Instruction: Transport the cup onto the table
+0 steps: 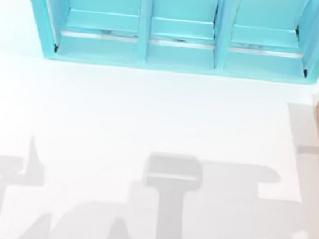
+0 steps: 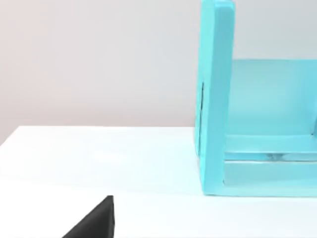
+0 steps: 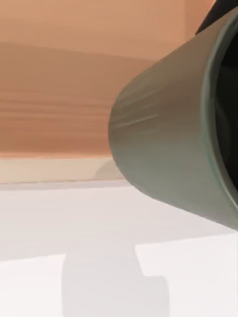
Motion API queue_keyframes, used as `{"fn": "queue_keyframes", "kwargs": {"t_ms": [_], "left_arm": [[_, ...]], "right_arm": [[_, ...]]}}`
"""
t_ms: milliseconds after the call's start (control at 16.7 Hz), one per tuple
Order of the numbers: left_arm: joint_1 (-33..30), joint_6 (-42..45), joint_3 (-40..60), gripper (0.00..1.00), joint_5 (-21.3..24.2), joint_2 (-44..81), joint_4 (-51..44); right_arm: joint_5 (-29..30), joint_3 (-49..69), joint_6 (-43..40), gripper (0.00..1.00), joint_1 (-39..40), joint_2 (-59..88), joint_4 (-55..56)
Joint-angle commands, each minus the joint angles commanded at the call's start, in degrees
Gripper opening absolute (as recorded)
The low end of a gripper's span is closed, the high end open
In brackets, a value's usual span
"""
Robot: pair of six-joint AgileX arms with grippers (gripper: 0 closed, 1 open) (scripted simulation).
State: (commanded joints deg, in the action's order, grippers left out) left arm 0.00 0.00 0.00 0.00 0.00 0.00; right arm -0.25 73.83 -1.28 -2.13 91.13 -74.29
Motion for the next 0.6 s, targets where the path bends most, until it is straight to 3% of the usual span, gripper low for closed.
{"fn": "queue_keyframes", "kwargs": {"t_ms": [600], "left_arm": [[0.0,0.0,0.0,1.0,0.0,0.0,0.0]], "right_arm": [[0.1,39.7,36.2,0.0,35.9,29.4,-8.9]]}}
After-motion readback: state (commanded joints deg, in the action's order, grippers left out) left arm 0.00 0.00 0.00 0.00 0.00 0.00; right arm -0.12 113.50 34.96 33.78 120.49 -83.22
